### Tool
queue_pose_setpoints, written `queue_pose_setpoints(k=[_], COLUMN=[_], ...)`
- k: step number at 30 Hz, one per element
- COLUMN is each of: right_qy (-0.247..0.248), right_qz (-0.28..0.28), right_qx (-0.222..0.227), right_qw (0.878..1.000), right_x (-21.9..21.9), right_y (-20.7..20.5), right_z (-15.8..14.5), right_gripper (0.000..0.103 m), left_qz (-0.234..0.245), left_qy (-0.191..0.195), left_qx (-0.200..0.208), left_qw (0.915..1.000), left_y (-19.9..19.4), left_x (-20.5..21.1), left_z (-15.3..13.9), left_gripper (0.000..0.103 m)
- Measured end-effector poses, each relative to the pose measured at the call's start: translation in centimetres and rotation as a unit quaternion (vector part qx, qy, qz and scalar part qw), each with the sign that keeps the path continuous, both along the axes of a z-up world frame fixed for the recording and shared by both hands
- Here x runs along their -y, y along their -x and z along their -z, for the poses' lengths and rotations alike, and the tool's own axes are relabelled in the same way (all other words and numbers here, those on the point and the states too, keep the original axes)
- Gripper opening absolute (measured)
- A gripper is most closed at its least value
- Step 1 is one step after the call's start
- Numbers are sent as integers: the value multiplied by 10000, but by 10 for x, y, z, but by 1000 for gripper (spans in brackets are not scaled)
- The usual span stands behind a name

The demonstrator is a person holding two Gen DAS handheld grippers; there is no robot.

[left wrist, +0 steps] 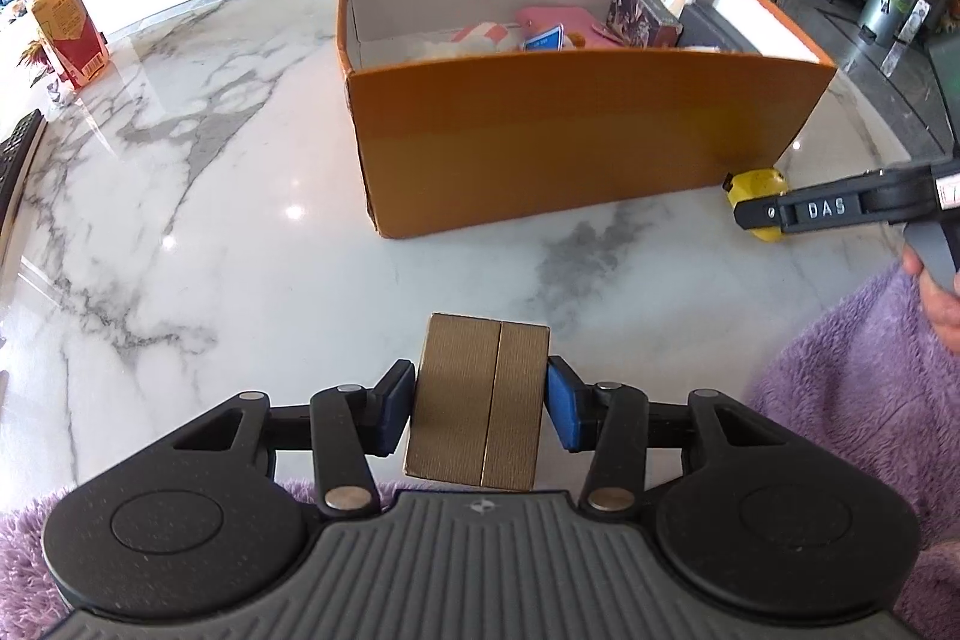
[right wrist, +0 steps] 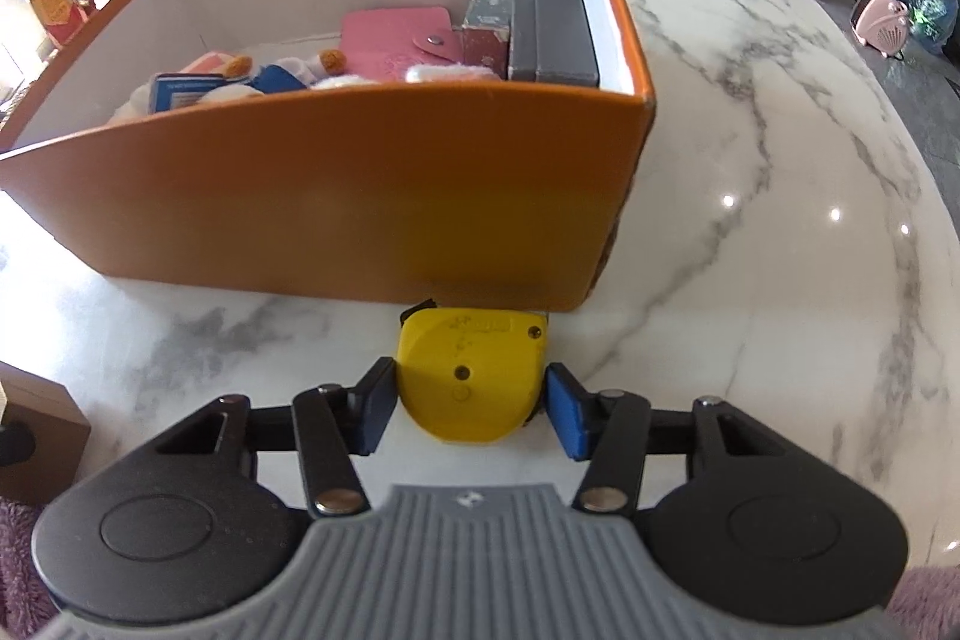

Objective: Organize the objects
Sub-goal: 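Carry both items into the orange box and open both tools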

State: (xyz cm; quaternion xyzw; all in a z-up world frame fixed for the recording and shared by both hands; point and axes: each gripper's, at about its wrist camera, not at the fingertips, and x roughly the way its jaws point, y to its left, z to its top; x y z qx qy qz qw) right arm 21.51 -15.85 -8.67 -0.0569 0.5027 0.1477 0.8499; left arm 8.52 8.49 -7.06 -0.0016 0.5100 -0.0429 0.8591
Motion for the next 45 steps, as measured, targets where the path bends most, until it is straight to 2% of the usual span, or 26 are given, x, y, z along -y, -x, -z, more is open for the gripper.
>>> queue_pose_setpoints(k=[5, 8, 15, 22, 24, 27, 34, 41, 45], right_qy=[-146, -333, -665, -533, -503, -462, -479, -640, -598], right_qz=[-257, -429, -800, -982, -924, -831, -623, -567, -601], right_qx=[226, 339, 905, 1283, 1301, 1314, 1151, 1182, 1202], right_qw=[9993, 9980, 9904, 9854, 9859, 9868, 9902, 9893, 9891], right_x=[1, 3, 0, -14, -18, -25, -40, -43, -43], right_y=[16, 27, 42, 7, -13, -40, -97, -119, -123], right_z=[-19, -40, -96, -121, -119, -112, -83, -64, -54], right_gripper=[55, 55, 55, 55, 55, 55, 55, 55, 55], left_qz=[19, 86, 352, 371, 227, 99, -130, -243, -328], left_qy=[379, 561, 939, 720, 764, 585, 404, -34, 253], left_qx=[201, 370, 802, 1107, 1096, 1031, 479, 57, -12], left_qw=[9991, 9977, 9917, 9906, 9908, 9929, 9980, 9997, 9991], left_y=[3, 1, -24, -86, -112, -153, -232, -264, -267], left_x=[2, 5, 12, 18, 17, 20, 27, 37, 36], left_z=[-24, -43, -89, -114, -112, -98, -42, -2, 5], left_gripper=[54, 54, 54, 54, 54, 54, 54, 54, 53])
